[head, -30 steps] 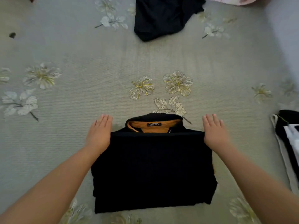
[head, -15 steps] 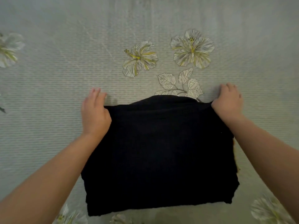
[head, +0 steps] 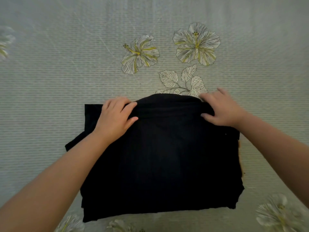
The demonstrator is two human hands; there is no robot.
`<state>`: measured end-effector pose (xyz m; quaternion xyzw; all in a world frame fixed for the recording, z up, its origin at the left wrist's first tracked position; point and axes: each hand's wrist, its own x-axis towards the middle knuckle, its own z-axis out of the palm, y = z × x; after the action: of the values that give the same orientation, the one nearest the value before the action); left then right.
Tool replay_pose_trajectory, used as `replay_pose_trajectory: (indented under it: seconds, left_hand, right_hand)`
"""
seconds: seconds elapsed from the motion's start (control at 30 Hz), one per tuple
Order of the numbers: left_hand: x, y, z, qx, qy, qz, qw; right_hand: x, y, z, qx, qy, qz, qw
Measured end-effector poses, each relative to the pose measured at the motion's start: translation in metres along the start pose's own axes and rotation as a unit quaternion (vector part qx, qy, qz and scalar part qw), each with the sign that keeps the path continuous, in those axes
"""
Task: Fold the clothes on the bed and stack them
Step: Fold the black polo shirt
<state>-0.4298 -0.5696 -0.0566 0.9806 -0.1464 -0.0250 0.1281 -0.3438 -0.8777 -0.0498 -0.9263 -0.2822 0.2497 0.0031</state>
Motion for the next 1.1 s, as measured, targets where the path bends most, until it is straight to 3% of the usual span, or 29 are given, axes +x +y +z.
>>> replay_pose_trajectory:
  seconds: [0.1, 0.27, 0.37, 0.43, 0.5, 0.53, 0.6, 0.7, 0.8, 0.93, 1.1]
  left_hand:
    - [0.002, -0.007, -0.001, 0.033, 0.014, 0.035, 0.999]
    - [0.01, -0.016, -0.003, 0.052, 0.047, 0.027, 0.997]
    - [0.029, -0.02, -0.006, -0.046, 0.023, -0.116, 0.992]
    - [0.041, -0.024, -0.002, -0.094, -0.018, -0.244, 0.965]
    - [0.047, -0.028, -0.001, -0.096, -0.041, -0.347, 0.932]
    - [0.048, -0.028, -0.004, -0.078, -0.02, -0.355, 0.931]
    - [0.046, -0.026, -0.012, -0.056, 0.056, -0.28, 0.957]
    - [0.028, -0.004, -0.01, -0.017, 0.155, -0.032, 0.987]
    - [-0.004, 0.027, 0.009, -0.003, 0.102, 0.097, 0.99]
    - [-0.027, 0.029, 0.021, 0.071, -0.035, -0.003, 0.997]
    - [-0.01, 0.026, 0.035, 0.016, -0.155, -0.11, 0.982]
  right_hand:
    - [-0.002, 0.005, -0.007, 0.004, 0.031, -0.012, 0.999]
    - [0.0, 0.014, -0.012, -0.004, 0.186, 0.073, 0.98]
    - [0.016, 0.018, -0.014, -0.006, 0.14, 0.122, 0.983]
    - [0.026, 0.021, -0.011, 0.003, 0.074, 0.17, 0.983]
    - [0.032, 0.022, -0.006, -0.019, 0.055, 0.234, 0.971]
    - [0.033, 0.021, -0.003, -0.039, 0.072, 0.258, 0.963]
    - [0.031, 0.016, 0.002, -0.035, 0.142, 0.279, 0.949]
    - [0.01, -0.003, 0.003, 0.077, 0.251, 0.203, 0.943]
    - [-0.027, -0.031, 0.02, 0.045, 0.313, 0.15, 0.937]
    - [-0.073, -0.072, 0.064, 0.022, 0.218, 0.146, 0.965]
    - [-0.103, -0.071, 0.097, 0.093, 0.127, 0.288, 0.945]
